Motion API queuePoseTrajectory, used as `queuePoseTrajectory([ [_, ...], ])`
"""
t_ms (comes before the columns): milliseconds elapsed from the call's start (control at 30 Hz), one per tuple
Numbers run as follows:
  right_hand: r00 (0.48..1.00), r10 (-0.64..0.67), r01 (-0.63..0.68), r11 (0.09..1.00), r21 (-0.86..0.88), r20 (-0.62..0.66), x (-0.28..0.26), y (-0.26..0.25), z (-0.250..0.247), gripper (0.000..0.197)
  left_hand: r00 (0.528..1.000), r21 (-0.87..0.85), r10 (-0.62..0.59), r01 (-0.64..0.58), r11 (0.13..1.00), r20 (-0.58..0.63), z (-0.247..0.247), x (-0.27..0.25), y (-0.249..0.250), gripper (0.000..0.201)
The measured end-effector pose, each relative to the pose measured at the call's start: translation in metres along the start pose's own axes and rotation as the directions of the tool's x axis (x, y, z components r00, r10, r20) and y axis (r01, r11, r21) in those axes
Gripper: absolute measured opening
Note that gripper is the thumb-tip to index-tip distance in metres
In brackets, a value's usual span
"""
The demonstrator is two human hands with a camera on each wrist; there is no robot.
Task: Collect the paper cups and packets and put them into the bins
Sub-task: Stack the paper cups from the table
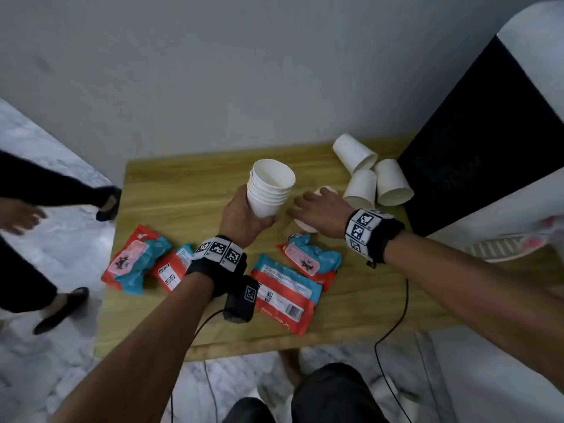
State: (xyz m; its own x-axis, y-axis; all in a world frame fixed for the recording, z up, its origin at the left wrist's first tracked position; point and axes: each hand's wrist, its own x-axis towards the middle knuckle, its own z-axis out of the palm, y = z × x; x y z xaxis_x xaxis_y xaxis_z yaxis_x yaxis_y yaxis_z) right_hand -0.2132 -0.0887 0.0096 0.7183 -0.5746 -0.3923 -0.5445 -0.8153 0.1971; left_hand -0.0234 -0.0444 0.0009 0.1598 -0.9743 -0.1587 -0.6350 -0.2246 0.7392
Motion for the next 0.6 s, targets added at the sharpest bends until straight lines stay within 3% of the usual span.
queuePoseTrajectory([
  [67, 0.988, 0.114, -0.099, 0.986, 0.137, -0.101, -0.001, 0.009, -0.011, 0.064, 1.0, 0.009, -0.024, 0.024, 1.0, -0.01, -0.002, 0.003, 0.0, 0.075],
  [133, 0.907, 0.339, -0.228, 0.893, 0.388, -0.248, -0.008, 0.022, -0.029, 0.073, 0.999, 0.008, -0.027, 0.028, 1.0, -0.017, -0.004, 0.005, -0.002, 0.075],
  [200, 0.736, 0.582, -0.278, 0.725, 0.63, -0.345, -0.016, 0.038, -0.047, 0.073, 1.0, 0.011, -0.027, 0.027, 1.0, -0.013, -0.003, 0.007, -0.003, 0.074],
  [267, 0.551, 0.748, -0.208, 0.553, 0.807, -0.37, -0.024, 0.049, -0.067, 0.068, 1.0, 0.017, -0.016, 0.016, 1.0, 0.003, -0.001, 0.009, 0.001, 0.074],
  [333, 0.456, 0.822, -0.102, 0.429, 0.897, -0.341, -0.029, 0.056, -0.084, 0.065, 1.0, 0.013, 0.003, -0.003, 1.0, 0.013, 0.003, 0.009, 0.008, 0.073],
  [433, 0.479, 0.82, -0.057, 0.383, 0.922, -0.312, -0.03, 0.052, -0.092, 0.063, 0.999, 0.01, 0.032, -0.032, 0.999, 0.032, 0.011, 0.01, 0.024, 0.071],
  [600, 0.636, 0.732, -0.129, 0.413, 0.901, -0.245, -0.028, 0.032, -0.071, 0.069, 0.995, -0.031, 0.086, -0.084, 0.996, 0.051, 0.025, 0.012, 0.043, 0.074],
])
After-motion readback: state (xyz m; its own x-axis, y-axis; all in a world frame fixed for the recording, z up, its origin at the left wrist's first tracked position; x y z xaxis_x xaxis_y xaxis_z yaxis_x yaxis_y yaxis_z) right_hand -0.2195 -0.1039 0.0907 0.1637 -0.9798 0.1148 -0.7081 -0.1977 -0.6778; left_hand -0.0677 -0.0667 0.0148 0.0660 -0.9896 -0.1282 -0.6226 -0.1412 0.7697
